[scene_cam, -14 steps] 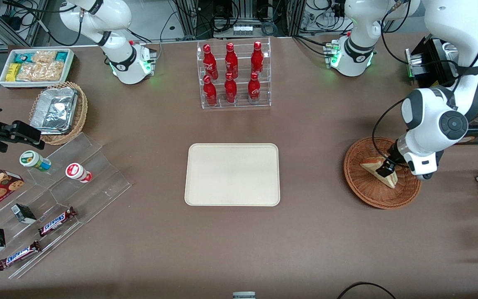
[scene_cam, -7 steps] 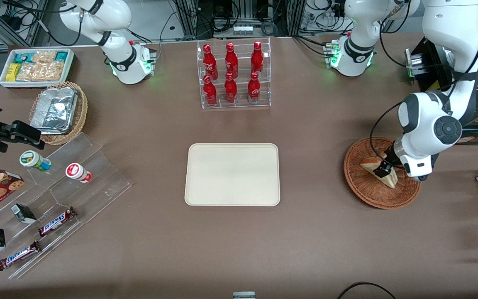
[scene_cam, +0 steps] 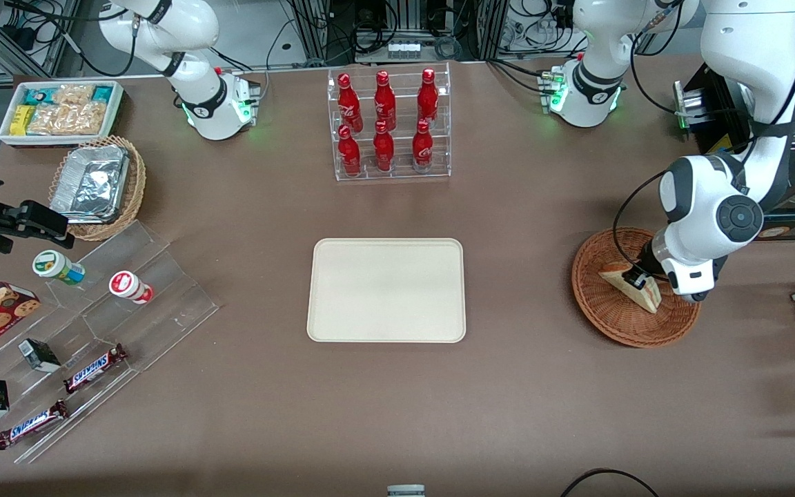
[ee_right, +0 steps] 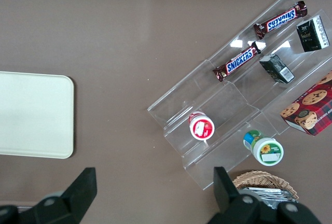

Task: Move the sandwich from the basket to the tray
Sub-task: 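Close the left gripper on the wrapped sandwich's crust edge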

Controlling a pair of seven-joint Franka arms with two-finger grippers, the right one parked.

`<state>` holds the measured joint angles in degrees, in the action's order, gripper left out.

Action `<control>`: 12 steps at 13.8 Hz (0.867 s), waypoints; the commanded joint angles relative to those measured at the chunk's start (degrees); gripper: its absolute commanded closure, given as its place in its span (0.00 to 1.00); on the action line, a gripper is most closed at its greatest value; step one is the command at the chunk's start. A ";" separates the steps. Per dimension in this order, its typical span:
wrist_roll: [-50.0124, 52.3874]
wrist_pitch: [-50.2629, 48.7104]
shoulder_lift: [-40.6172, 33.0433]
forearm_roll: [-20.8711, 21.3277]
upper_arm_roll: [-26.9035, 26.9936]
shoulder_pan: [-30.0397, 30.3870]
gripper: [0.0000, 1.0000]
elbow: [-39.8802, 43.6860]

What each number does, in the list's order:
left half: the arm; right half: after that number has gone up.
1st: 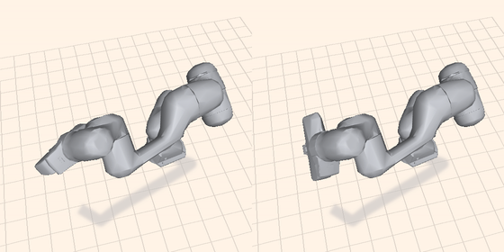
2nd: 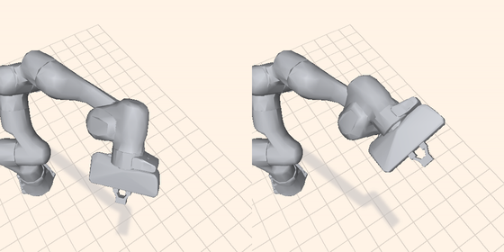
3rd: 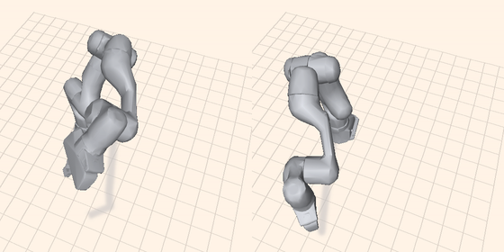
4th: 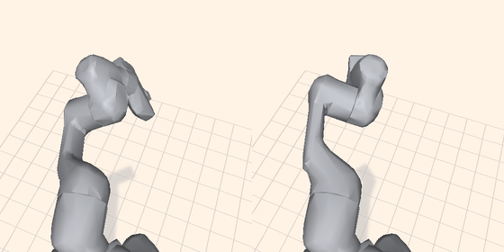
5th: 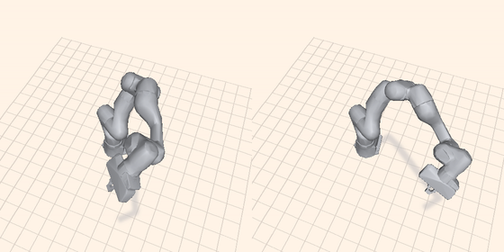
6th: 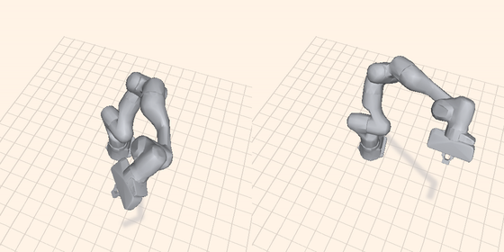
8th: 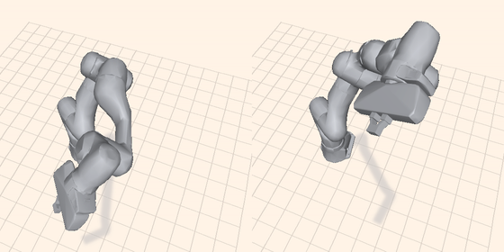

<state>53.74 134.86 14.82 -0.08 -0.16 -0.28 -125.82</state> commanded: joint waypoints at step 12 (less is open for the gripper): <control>-2.14 -23.30 -7.61 3.33 -0.20 -3.22 0.71 10.50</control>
<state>53.01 116.41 9.52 2.04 -0.36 -1.98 -116.93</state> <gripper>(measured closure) 0.709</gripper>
